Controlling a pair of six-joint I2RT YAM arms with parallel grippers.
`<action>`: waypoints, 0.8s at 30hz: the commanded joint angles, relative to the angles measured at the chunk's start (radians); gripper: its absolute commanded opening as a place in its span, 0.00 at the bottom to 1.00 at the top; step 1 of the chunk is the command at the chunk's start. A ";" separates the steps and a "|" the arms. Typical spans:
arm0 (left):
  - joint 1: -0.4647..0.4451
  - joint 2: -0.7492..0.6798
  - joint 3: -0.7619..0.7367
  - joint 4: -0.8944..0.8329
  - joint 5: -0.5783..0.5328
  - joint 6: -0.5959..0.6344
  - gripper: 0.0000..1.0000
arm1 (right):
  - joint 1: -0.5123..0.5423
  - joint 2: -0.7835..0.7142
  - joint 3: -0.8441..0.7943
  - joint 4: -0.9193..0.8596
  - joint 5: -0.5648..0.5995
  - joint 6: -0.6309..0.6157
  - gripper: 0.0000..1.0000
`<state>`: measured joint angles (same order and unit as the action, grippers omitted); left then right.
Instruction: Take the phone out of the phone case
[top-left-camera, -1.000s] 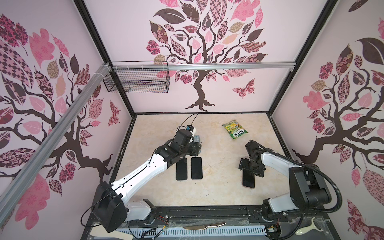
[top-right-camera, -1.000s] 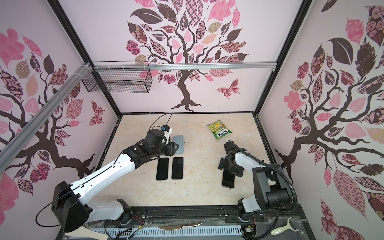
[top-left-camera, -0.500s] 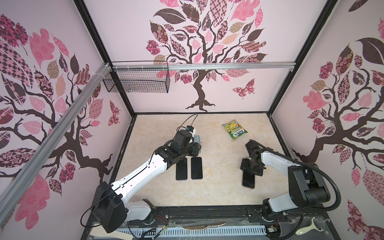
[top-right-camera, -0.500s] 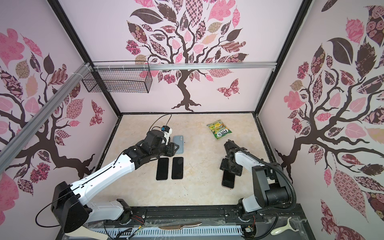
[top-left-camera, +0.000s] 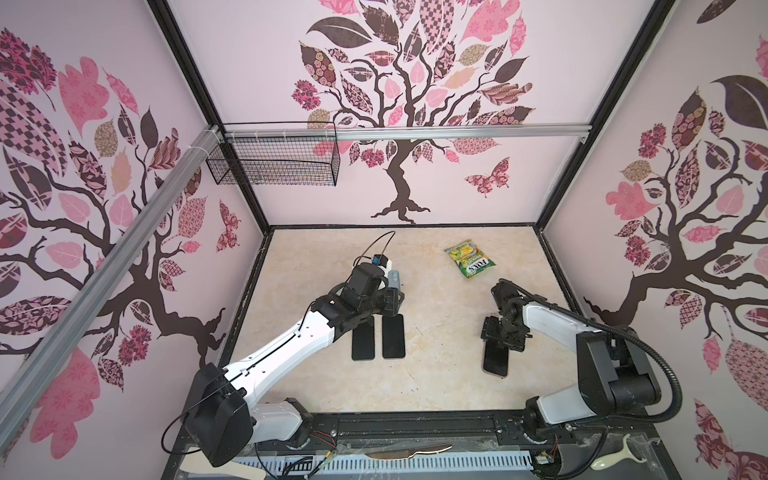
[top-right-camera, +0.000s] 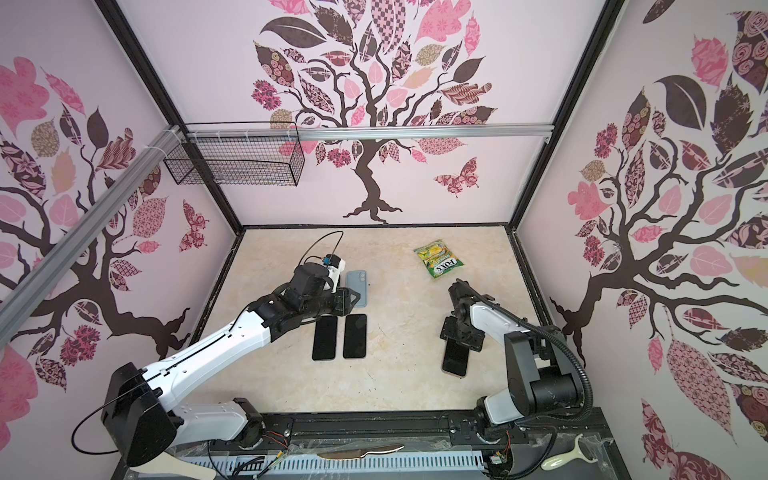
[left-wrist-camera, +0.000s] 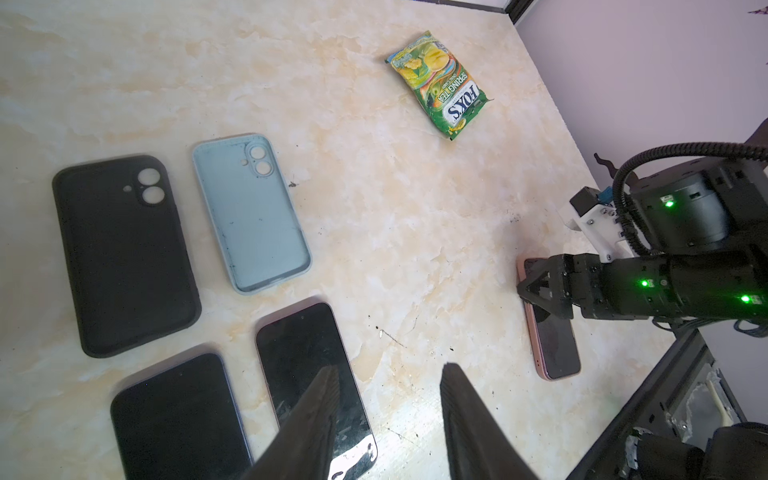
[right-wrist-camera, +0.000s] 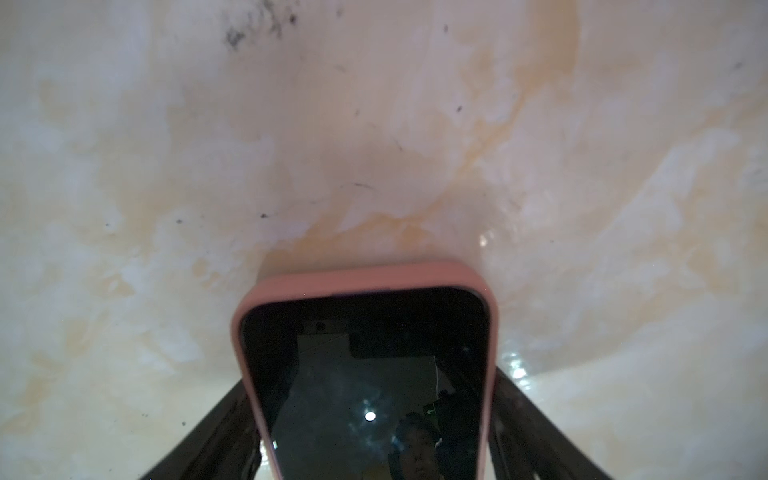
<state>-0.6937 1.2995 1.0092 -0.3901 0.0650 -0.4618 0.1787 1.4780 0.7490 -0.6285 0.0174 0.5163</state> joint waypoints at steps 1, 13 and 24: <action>-0.025 -0.020 -0.049 0.052 0.016 -0.026 0.44 | 0.003 -0.023 0.007 0.015 -0.124 0.018 0.52; -0.184 0.094 -0.125 0.270 0.079 -0.145 0.49 | 0.003 -0.152 -0.033 0.097 -0.322 0.172 0.36; -0.220 0.225 -0.159 0.467 0.193 -0.224 0.51 | 0.003 -0.237 -0.146 0.309 -0.517 0.360 0.32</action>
<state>-0.9077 1.5032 0.8814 -0.0120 0.2062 -0.6601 0.1802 1.2980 0.6060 -0.3954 -0.4122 0.7902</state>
